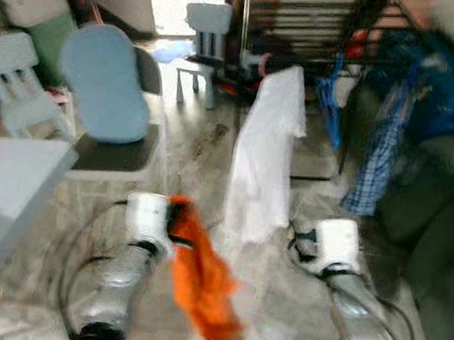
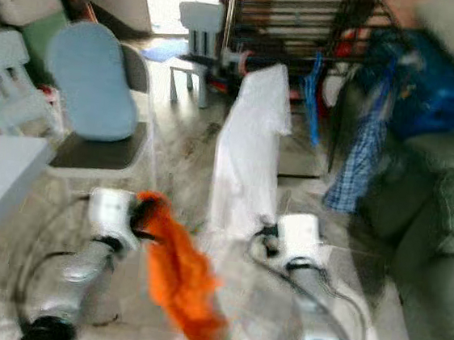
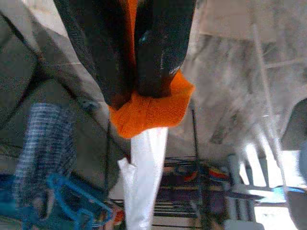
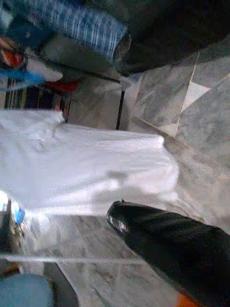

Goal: Hang hanger

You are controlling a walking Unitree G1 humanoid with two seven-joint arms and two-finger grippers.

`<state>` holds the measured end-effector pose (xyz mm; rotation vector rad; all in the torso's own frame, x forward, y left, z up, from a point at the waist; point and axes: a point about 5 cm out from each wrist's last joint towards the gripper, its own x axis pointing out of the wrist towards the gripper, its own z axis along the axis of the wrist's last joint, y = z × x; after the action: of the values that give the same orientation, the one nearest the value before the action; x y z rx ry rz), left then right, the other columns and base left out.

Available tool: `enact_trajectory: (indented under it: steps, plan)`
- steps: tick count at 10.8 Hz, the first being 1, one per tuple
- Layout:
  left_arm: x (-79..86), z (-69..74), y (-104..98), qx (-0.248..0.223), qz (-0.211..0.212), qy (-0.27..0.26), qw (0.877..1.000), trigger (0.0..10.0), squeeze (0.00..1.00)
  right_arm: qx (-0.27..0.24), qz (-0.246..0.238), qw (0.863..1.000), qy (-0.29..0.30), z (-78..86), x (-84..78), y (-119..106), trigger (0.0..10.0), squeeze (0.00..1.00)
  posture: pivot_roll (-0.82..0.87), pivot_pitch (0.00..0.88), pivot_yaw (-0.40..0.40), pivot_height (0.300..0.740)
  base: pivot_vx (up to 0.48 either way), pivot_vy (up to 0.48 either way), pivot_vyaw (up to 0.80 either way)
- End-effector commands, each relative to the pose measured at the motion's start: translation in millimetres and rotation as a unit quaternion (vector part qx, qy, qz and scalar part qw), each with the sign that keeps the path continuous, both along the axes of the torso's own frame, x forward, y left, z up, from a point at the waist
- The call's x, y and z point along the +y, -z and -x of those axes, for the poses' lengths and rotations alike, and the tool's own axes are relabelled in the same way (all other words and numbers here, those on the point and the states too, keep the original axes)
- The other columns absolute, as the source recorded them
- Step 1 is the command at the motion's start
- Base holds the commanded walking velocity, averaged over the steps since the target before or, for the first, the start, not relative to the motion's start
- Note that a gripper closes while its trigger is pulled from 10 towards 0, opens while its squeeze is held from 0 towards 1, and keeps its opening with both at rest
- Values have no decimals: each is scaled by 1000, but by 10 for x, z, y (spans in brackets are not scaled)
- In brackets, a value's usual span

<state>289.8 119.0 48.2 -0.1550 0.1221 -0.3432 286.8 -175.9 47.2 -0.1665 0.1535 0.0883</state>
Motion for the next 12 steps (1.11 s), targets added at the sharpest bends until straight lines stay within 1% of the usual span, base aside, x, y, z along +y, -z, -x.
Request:
enact_trajectory:
  steps: [1, 2, 3, 4, 5, 6, 7, 8, 9, 10, 12]
  plan:
    - [115, -45, -73, -17, -11, -14, 1000, 10000, 0, -8, -12, 1000, -4, -24, 83, -42, 10000, 0, -144, 0, 79, 740, 319, 360, 0]
    - [94, -49, -78, -18, -11, -10, 1000, 10000, 0, -6, -5, 1000, -1, -26, 67, -35, 10000, 0, -145, 0, 80, 740, 375, 300, 0]
    - [51, -49, -84, -21, -14, 0, 1000, 10000, 0, -9, 22, 999, 23, -42, 21, -39, 10000, 0, -146, 0, 83, 740, 480, 0, 0]
    - [41, -51, -88, -23, -15, 2, 1000, 10000, 0, -11, 33, 999, 33, -55, 3, -46, 10000, 0, -149, 0, 84, 740, 480, 0, 0]
    - [38, -54, -86, -21, -14, 2, 1000, 10000, 0, -20, 59, 997, 45, -70, -36, -64, 10000, 0, -150, 0, 85, 740, 480, 0, 0]
    - [27, -51, -81, -20, -17, 5, 1000, 10000, 0, -16, 41, 998, 52, -71, -52, -46, 10000, 0, -150, 0, 86, 740, 480, 0, 0]
    - [18, -47, -76, -19, -18, 8, 1000, 10000, 0, -15, 35, 998, 56, -72, -51, -45, 10000, 0, -149, 0, 87, 740, 480, 0, 0]
    - [9, -43, -66, -15, -20, 8, 1000, 10000, 0, -16, 39, 997, 57, -81, -36, -49, 10000, 0, -149, 0, 87, 740, 480, 0, 0]
    - [1, -38, -63, -16, -23, 10, 1000, 10000, 0, -3, 39, 998, 50, -79, -9, -23, 10000, 0, -148, 0, 87, 740, 480, 0, 0]
    - [-7, -32, -58, -15, -22, 10, 1000, 10000, 0, -5, 42, 998, 39, -67, 11, -15, 10000, 0, -146, 0, 85, 740, 480, 0, 0]
    - [0, -31, -55, -15, -24, 8, 1000, 10000, 0, -1, 31, 999, 38, -66, 14, -13, 10000, 0, -148, 0, 85, 740, 480, 0, 0]
